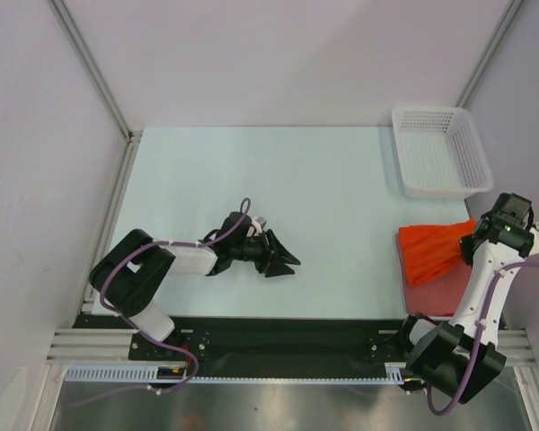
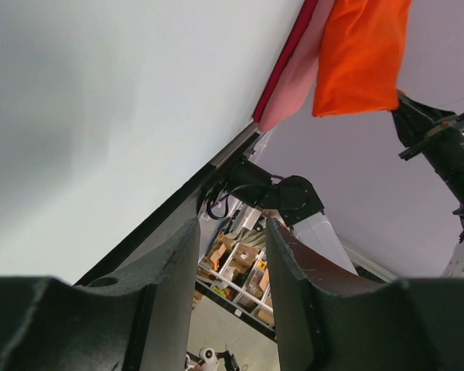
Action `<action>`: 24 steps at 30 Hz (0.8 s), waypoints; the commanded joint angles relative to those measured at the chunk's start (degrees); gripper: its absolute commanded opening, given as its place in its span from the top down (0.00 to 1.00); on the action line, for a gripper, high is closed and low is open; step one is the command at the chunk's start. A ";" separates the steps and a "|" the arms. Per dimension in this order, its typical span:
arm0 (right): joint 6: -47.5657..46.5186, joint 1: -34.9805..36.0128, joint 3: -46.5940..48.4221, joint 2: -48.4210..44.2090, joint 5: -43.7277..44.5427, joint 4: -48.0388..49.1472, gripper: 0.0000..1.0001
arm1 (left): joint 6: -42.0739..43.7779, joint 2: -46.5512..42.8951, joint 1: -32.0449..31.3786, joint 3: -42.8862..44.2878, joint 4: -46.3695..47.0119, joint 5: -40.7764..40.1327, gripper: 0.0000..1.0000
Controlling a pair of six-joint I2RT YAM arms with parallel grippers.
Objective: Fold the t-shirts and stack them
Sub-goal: Neatly place the folded tshirt to the corner
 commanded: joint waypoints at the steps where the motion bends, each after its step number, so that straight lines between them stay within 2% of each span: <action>1: -2.74 -0.41 -2.47 -1.59 2.66 -0.88 1.00 | -1.58 0.43 0.38 0.36 4.52 1.51 0.55; 12: -8.10 -0.14 -5.55 0.26 9.96 3.51 1.00 | -2.46 1.58 0.30 0.80 6.37 2.57 0.55; 20: -8.37 -0.41 -7.49 2.45 10.05 5.01 1.00 | -3.69 2.37 0.38 -0.43 7.86 3.36 0.55; 24: -7.76 -1.81 -6.79 3.86 13.21 3.78 1.00 | -3.78 2.46 0.38 -0.08 7.95 3.53 0.55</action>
